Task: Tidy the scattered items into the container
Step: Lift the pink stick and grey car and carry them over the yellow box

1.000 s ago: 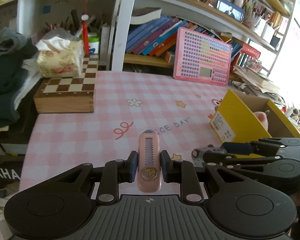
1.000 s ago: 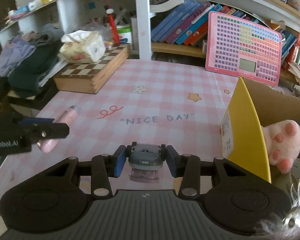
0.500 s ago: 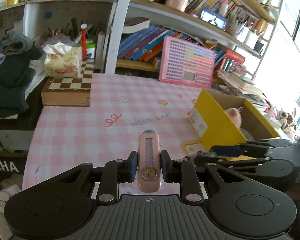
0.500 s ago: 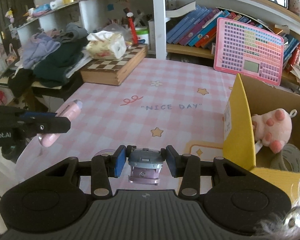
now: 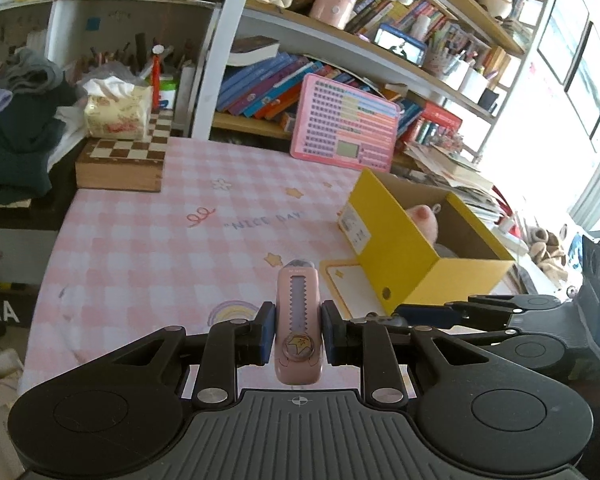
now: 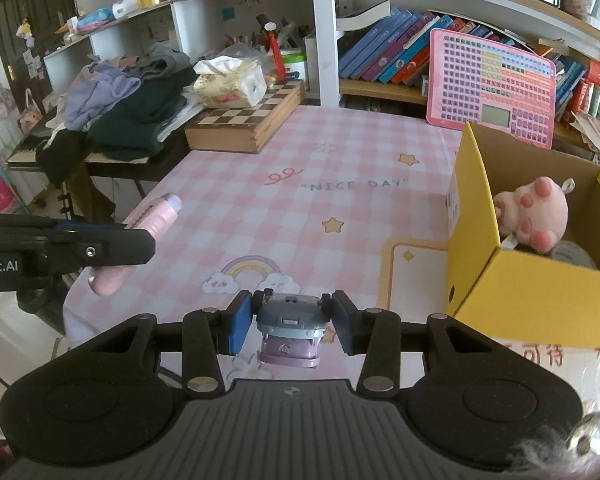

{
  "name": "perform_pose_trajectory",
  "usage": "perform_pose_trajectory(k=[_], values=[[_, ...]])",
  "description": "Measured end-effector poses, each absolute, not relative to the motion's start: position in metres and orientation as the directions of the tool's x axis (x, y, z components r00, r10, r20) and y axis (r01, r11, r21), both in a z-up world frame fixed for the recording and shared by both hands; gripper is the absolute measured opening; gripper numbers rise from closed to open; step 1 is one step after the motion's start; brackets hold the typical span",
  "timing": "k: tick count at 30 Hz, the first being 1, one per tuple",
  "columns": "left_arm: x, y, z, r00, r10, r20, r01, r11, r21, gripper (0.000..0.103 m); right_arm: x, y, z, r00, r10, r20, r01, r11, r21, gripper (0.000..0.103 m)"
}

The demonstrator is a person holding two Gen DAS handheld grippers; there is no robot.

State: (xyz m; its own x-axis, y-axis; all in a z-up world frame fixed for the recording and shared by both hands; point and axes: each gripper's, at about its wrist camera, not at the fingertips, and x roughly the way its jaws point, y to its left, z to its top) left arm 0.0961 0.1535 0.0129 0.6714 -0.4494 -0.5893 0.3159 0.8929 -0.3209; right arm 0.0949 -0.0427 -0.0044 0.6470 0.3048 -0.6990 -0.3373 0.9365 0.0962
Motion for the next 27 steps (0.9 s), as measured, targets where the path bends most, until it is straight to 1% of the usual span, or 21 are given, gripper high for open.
perform_pose_trajectory(k=[11, 16, 27], values=[[0.066, 0.159, 0.015, 0.662, -0.476, -0.578, 0.347, 0.879, -0.326, 0.023, 0.058, -0.039, -0.002, 0.670, 0.272, -0.691, -0.296, 0.951, 0.087, 0.041], [0.055, 0.158, 0.013, 0.644, -0.505, -0.575, 0.368, 0.863, -0.346, 0.023, 0.043, -0.040, -0.004, 0.667, 0.245, -0.703, -0.272, 0.959, 0.076, 0.041], [0.052, 0.143, 0.008, 0.598, -0.563, -0.570, 0.425, 0.826, -0.370, 0.023, 0.021, -0.056, -0.006, 0.673, 0.183, -0.717, -0.195, 0.979, 0.067, 0.041]])
